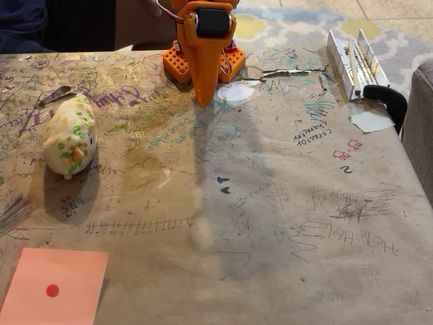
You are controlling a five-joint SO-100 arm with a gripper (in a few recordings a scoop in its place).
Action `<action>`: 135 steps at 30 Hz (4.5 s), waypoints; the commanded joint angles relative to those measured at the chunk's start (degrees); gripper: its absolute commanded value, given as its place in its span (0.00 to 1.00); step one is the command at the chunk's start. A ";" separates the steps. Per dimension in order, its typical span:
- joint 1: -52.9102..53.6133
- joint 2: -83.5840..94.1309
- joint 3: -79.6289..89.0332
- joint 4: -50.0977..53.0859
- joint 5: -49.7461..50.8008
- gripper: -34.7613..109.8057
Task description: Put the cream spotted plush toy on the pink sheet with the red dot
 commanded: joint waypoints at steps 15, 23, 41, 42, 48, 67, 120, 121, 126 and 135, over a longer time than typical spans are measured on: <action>0.26 0.70 -0.53 0.35 0.26 0.24; 0.26 0.70 -0.53 0.26 0.18 0.24; 50.36 -11.43 -4.22 -20.65 -16.26 0.26; 51.77 -10.72 -3.16 -20.48 -16.79 0.29; 53.26 -1.05 1.41 -14.33 -18.46 0.48; 53.26 -71.37 -35.42 -10.11 -21.18 0.48; 49.48 -97.38 -50.19 -16.44 -20.74 0.25; 49.39 -96.94 -50.27 -16.44 -20.83 0.24; 50.01 -96.15 -52.29 -15.56 -19.16 0.24; 39.02 -67.94 -46.23 -12.92 -4.48 0.24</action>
